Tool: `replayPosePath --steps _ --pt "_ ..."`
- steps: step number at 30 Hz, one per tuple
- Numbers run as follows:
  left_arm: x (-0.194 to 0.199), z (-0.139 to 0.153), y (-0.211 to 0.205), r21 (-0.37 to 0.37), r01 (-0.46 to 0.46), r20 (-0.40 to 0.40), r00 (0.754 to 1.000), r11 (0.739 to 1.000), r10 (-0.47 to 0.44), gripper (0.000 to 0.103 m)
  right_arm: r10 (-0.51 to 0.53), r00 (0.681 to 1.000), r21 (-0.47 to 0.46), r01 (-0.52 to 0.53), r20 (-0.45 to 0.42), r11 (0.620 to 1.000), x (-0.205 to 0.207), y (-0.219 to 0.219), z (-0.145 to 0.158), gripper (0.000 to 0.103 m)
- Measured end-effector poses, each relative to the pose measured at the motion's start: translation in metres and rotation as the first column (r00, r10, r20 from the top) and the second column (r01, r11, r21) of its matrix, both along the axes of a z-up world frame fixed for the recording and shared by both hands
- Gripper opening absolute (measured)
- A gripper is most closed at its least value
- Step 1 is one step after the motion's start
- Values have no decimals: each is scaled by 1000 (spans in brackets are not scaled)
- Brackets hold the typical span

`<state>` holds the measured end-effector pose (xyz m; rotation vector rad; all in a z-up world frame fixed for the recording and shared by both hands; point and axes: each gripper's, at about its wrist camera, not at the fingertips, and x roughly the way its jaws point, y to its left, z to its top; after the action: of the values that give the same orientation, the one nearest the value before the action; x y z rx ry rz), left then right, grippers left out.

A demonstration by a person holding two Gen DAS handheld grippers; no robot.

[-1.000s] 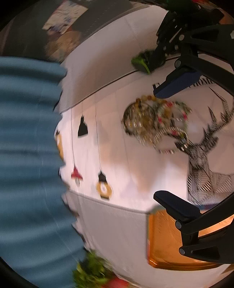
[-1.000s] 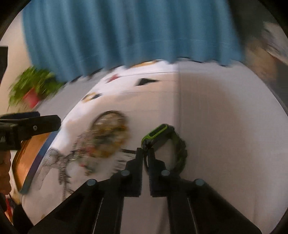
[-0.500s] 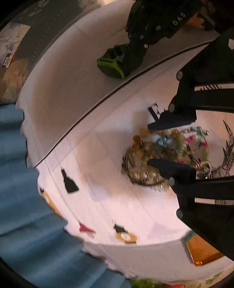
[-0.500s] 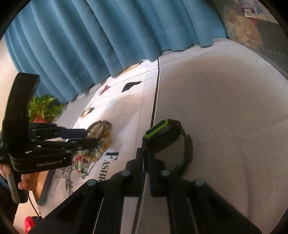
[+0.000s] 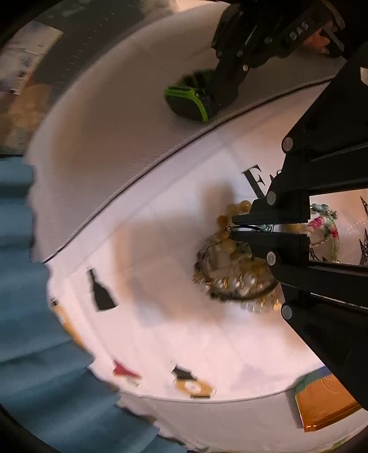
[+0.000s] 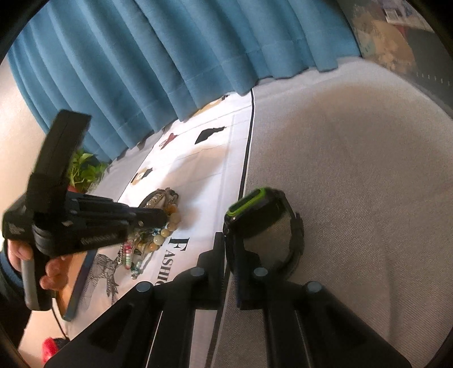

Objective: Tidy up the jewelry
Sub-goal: 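Grasp the green-strapped watch with the right tool while the left tool grasps a silver bangle from the pile, then lift the watch with the right tool while the left tool carries the bangle toward the tray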

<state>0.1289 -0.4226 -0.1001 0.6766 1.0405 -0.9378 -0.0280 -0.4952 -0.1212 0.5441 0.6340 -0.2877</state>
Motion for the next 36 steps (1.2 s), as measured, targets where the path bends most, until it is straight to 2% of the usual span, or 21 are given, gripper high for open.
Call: replayPosePath --steps 3,6,8,13,17,21,25,27,32,36 --pt "-6 33 20 -88 -33 17 999 996 35 3 -8 999 -50 10 43 999 -6 4 12 4" --pt "-16 66 45 -173 -71 40 996 982 79 3 -6 996 -2 6 88 1000 -14 0 19 4" --pt "-25 88 68 -232 -104 35 993 967 115 3 -2 994 23 0 111 1000 -20 2 27 4" --pt "-42 119 128 -329 -188 20 978 925 206 3 -10 990 -10 12 139 1000 -48 27 58 4" --pt "-69 125 181 -357 -255 -20 964 899 266 3 0 990 8 -1 144 1000 -81 56 75 4" --pt "-95 131 227 -373 -320 -71 946 871 317 3 9 992 -26 -6 127 1000 -110 85 101 4" --pt "-126 142 264 -373 -329 -3 936 868 353 3 16 989 -53 -8 144 999 -130 113 129 4" --pt "-133 147 281 -391 -341 -10 931 855 366 3 23 987 -65 -13 161 998 -135 124 140 4" --pt "-141 160 312 -436 -361 -6 917 824 399 3 17 987 -76 -5 158 997 -139 140 149 4" --pt "-140 165 328 -450 -368 -4 912 814 410 3 19 991 -74 -9 133 997 -134 147 149 4"
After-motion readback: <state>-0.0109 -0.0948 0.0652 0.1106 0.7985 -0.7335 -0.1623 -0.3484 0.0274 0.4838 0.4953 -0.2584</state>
